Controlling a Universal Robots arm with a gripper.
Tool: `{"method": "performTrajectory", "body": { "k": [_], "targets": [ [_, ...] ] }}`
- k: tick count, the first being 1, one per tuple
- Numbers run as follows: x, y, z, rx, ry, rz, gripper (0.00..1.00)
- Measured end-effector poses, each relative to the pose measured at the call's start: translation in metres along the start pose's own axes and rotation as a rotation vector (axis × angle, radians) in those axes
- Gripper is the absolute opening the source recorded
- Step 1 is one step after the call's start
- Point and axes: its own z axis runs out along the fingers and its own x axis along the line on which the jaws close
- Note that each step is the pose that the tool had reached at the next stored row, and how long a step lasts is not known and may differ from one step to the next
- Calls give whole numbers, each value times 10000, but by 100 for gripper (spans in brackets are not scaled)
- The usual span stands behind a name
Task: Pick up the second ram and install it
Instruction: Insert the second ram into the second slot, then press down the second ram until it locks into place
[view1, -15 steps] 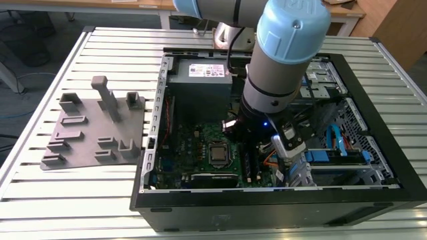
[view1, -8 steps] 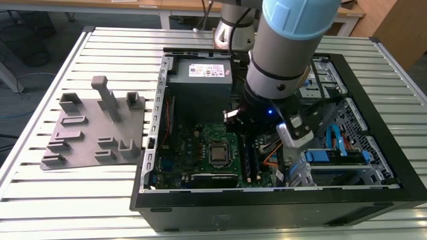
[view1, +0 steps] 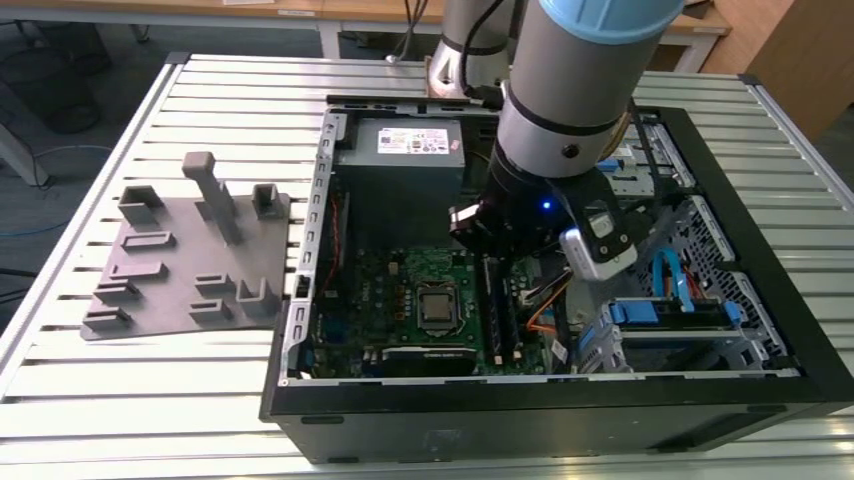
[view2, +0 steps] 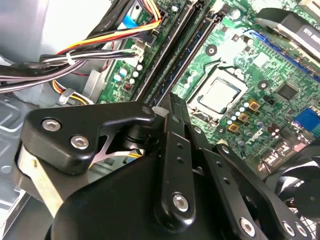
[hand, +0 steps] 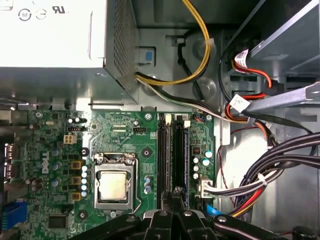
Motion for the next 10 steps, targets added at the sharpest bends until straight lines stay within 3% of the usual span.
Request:
{"method": "performTrajectory", "body": {
  "k": [10],
  "targets": [
    [0, 0, -1, 1, 1, 0, 11]
  ]
}}
